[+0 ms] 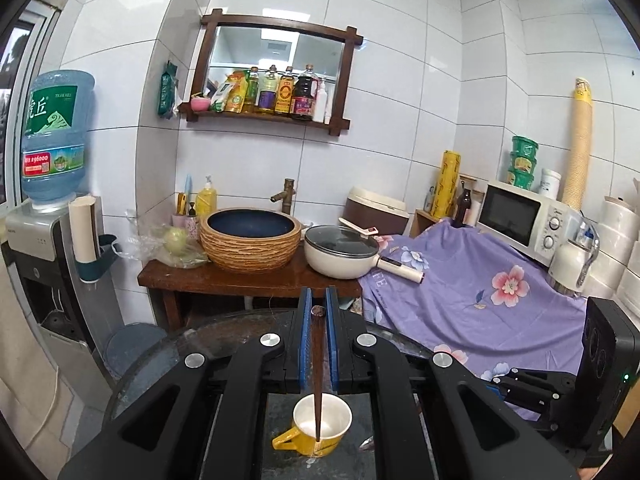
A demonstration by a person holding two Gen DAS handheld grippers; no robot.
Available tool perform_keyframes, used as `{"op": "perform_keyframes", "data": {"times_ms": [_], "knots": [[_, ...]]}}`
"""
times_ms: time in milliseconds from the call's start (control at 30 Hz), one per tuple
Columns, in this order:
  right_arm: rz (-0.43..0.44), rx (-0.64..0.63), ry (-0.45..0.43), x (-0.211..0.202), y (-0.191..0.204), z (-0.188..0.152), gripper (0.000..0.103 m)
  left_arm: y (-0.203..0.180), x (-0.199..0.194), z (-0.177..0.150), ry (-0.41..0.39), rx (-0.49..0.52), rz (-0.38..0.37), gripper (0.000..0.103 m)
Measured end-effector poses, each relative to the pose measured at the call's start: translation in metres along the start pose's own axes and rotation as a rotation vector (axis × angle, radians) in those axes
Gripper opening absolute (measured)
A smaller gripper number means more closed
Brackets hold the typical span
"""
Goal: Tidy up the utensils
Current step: 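Lower the chopstick and spoon into the yellow mug and open both grippers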
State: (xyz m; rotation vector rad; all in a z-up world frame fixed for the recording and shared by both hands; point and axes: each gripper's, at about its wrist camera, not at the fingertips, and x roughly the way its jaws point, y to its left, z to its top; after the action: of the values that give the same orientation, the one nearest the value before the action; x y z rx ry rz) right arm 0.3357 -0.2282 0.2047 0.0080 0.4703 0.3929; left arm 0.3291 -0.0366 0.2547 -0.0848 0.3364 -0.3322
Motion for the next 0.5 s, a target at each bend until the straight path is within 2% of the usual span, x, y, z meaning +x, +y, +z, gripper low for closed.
{"op": "perform_keyframes", "data": {"times_ms": [200, 500], "knots": [[-0.019, 0.013, 0.018, 0.029, -0.003, 0.009, 0.016, 0.002, 0.025, -0.001, 0.008, -0.011, 0.032, 0.007], [-0.025, 0.06, 0.048, 0.065, -0.014, 0.004, 0.016, 0.018, 0.053, -0.015, 0.037, -0.039, 0.05, 0.007]]}}
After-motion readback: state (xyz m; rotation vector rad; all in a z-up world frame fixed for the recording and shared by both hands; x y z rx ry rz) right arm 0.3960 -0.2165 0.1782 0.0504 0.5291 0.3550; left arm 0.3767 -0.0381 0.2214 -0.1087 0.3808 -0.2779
